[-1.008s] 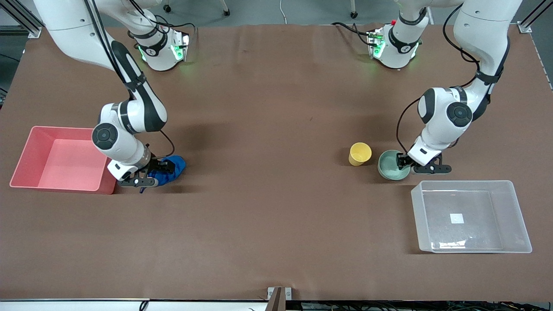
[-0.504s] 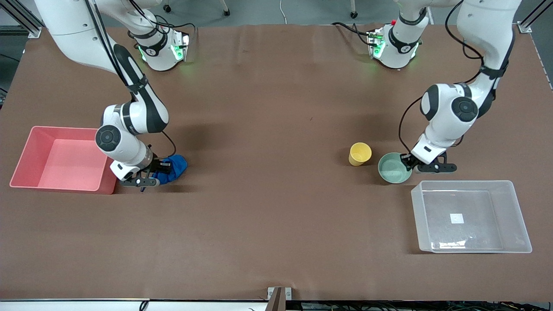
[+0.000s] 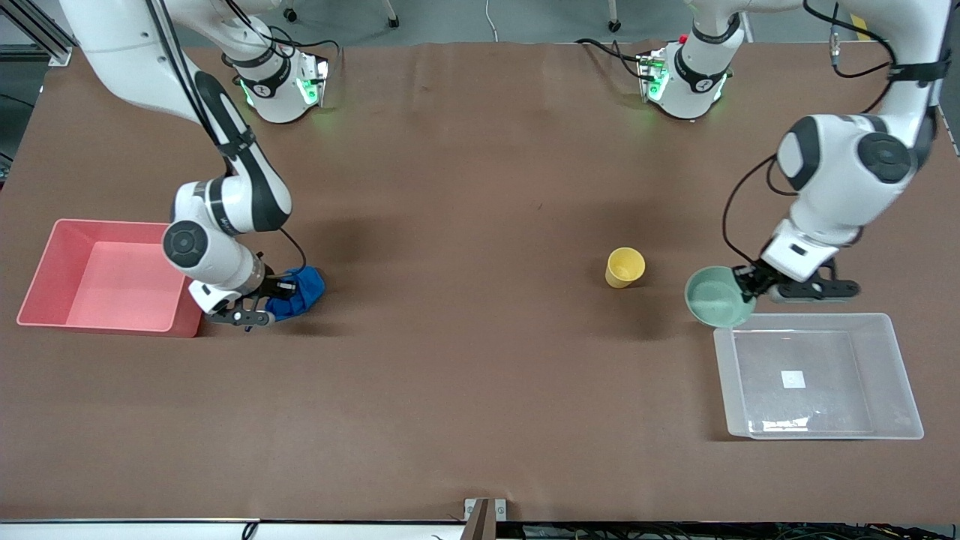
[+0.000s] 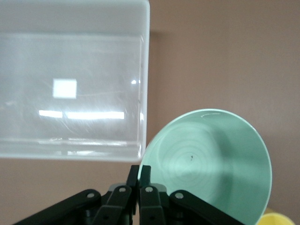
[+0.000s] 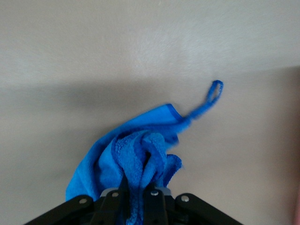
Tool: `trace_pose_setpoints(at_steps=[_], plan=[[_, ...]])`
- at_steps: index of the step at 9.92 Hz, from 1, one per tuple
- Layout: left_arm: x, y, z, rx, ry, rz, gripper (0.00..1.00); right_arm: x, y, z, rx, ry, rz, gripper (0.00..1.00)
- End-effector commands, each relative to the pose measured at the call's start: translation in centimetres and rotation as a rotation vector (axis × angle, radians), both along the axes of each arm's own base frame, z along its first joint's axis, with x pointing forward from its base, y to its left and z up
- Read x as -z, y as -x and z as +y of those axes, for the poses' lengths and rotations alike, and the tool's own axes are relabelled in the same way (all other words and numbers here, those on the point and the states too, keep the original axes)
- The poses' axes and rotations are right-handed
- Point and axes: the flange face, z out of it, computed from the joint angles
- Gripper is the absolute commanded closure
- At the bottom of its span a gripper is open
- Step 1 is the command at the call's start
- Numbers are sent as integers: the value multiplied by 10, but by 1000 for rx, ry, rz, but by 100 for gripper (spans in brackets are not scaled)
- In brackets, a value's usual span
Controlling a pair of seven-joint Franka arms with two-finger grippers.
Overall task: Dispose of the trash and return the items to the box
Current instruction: 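Lift the cloth with the right gripper while the left gripper carries the bowl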
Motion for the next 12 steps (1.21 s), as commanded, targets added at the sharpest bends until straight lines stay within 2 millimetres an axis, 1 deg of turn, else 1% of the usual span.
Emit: trace_pose_setpoints(at_steps=[1,2,3,4,5,6,7,8,9,10,11,12], plan=[[15,-77,35,11,-14,54,100,-118,-18,-30,54,-8,16,100],[16,-102,53,3,12,52,100,-160,-24,-52,80,-6,40,100],[24,-121,82,36,14,58,100,-194,-23,-78,56,-8,69,100],[50,-129,111,60,15,92,100,-210,-15,-110,27,-13,79,100],[70,-137,128,87,2,99,100,-209,-8,-155,-5,-8,94,99],[88,-140,130,96,2,109,100,-197,0,-196,0,-17,112,98],[107,-141,133,96,-5,119,100,-189,8,-229,10,-20,102,98],[123,-140,140,85,-14,117,99,-171,16,-260,-29,-11,92,98],[139,-139,143,81,-20,121,98,-146,29,-286,-49,-15,69,98],[149,-139,143,78,-25,121,97,-113,37,-298,-52,-13,47,98],[157,-140,144,77,-33,112,96,-78,40,-308,-39,-12,33,97],[168,-136,146,72,-38,112,94,-56,41,-318,-41,-14,31,96]])
